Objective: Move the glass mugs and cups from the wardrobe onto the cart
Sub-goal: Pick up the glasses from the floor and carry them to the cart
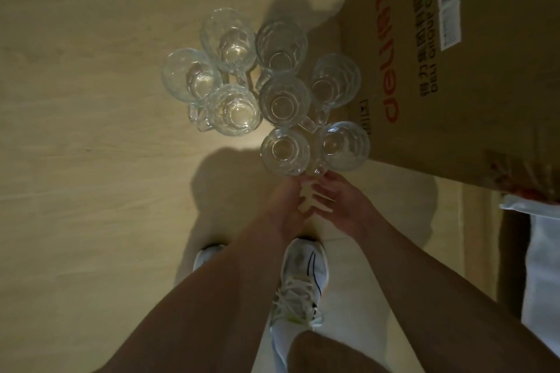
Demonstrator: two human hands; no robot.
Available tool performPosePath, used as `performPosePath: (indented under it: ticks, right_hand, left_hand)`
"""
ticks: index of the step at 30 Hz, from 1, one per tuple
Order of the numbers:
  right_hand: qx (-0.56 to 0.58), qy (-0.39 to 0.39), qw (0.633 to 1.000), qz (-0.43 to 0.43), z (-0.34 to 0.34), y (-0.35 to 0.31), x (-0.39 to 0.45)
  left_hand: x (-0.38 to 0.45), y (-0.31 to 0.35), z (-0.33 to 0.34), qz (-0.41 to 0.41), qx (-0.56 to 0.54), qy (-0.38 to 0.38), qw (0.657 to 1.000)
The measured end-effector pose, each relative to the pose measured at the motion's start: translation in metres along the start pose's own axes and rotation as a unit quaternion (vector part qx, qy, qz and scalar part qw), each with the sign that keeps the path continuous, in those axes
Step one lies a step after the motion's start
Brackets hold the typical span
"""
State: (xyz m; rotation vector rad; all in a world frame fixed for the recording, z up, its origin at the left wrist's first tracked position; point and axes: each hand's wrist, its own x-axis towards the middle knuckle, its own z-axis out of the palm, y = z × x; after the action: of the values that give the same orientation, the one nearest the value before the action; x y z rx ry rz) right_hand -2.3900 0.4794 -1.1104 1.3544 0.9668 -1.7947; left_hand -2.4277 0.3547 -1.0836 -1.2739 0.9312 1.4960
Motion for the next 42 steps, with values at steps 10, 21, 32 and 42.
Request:
performPosePath:
  ticks: [10,21,32,42]
  right_hand:
    - [0.014,0.048,0.999,0.013,0.011,-0.004,-0.042]
    - [-0.003,0.083,0.996,0.041,0.088,-0.03,-0.276]
    - [-0.057,-0.02,0.992,-0.113,0.245,-0.146,-0.579]
    - [-0.193,-0.098,0.918,-0.333,0.365,-0.255,-0.804]
  left_hand:
    - [-0.055,-0.004,-0.013,-0.026,-0.037,0.043,0.998]
    - [-0.305,0.03,-0.021,0.045,0.08,0.103,0.99]
    - [-0.634,0.129,-0.01,0.22,0.113,0.093,0.964]
    - [-0.893,0.211,0.02,0.416,0.025,-0.002,0.909]
